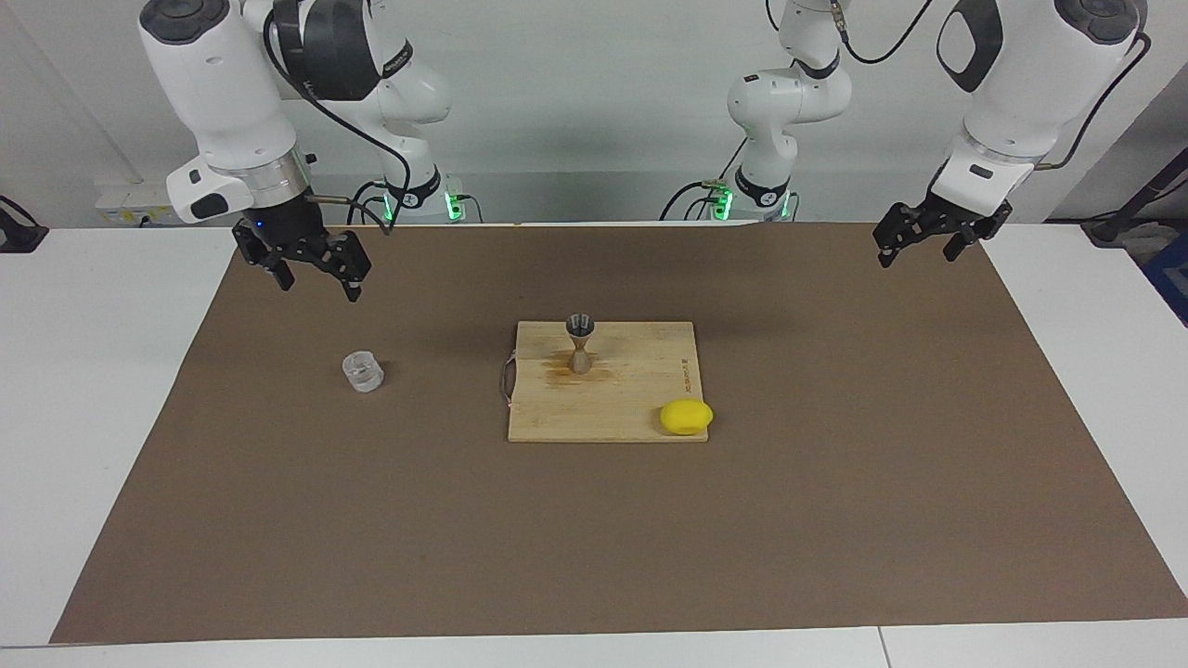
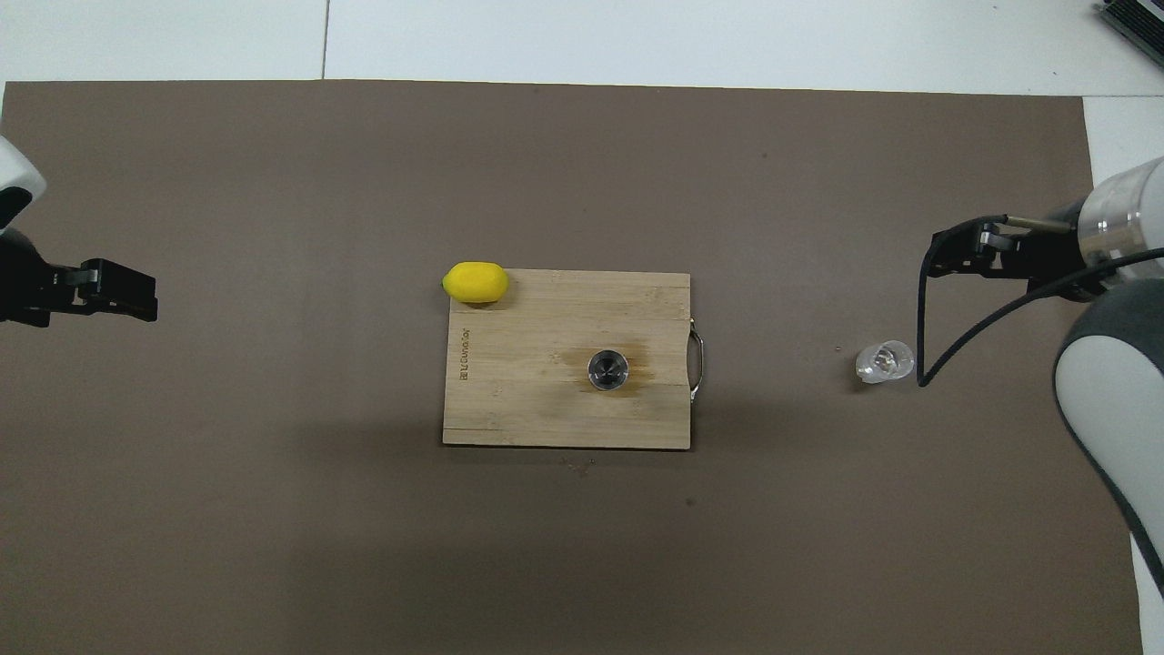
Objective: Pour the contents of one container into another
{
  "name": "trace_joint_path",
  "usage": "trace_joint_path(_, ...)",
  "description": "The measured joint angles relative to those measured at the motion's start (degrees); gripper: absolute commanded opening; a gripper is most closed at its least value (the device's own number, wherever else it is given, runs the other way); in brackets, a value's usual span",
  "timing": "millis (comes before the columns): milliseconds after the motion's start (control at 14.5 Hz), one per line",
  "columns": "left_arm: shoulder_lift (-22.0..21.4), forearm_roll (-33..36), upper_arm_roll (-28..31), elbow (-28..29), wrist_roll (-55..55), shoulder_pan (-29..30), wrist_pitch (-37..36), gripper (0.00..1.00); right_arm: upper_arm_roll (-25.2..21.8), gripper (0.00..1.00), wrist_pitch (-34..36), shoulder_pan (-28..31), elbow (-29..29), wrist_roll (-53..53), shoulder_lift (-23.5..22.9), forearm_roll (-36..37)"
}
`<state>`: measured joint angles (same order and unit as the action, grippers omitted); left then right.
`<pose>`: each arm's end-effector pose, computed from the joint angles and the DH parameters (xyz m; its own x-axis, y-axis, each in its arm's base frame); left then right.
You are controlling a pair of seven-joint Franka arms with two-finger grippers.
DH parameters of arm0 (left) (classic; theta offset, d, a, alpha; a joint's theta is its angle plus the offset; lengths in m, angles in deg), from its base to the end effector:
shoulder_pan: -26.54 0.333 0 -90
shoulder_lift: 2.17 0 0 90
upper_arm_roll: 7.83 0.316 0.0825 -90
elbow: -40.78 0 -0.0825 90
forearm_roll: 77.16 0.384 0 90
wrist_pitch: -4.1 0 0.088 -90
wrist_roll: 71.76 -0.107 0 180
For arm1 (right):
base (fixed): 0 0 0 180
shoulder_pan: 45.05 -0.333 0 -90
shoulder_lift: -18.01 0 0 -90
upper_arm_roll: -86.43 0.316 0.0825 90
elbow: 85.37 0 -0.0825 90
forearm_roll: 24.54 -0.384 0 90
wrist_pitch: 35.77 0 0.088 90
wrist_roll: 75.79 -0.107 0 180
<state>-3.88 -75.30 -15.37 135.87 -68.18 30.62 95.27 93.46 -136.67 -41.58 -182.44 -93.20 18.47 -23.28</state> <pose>0.5443 -0.0305 0.6006 0.9993 0.0016 -0.0365 0.0002 -0.9993 -0.0387 0.5657 0.0335 0.5873 0.9688 -0.2354 0.0781 -0.2361 -0.9717 -0.0006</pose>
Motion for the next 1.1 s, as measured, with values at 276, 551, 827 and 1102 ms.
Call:
trace_joint_path(276,0.0,0.0,0.0,0.0,0.0,0.0,0.0,1.00,0.0,1.00,1.2,-0.1,1.0,0.0,0.0,0.0)
trace_joint_path(551,0.0,0.0,0.0,0.0,0.0,0.0,0.0,1.00,-0.1,1.00,1.5,0.0,1.2,0.0,0.0,0.0)
trace_joint_path(827,0.0,0.0,0.0,0.0,0.0,0.0,0.0,1.00,-1.5,1.00,2.7,-1.2,2.0,0.0,0.0,0.0)
trace_joint_path(1102,0.0,0.0,0.0,0.0,0.0,0.0,0.0,1.00,-5.0,1.00,5.4,-3.9,2.6,2.2,0.0,0.0)
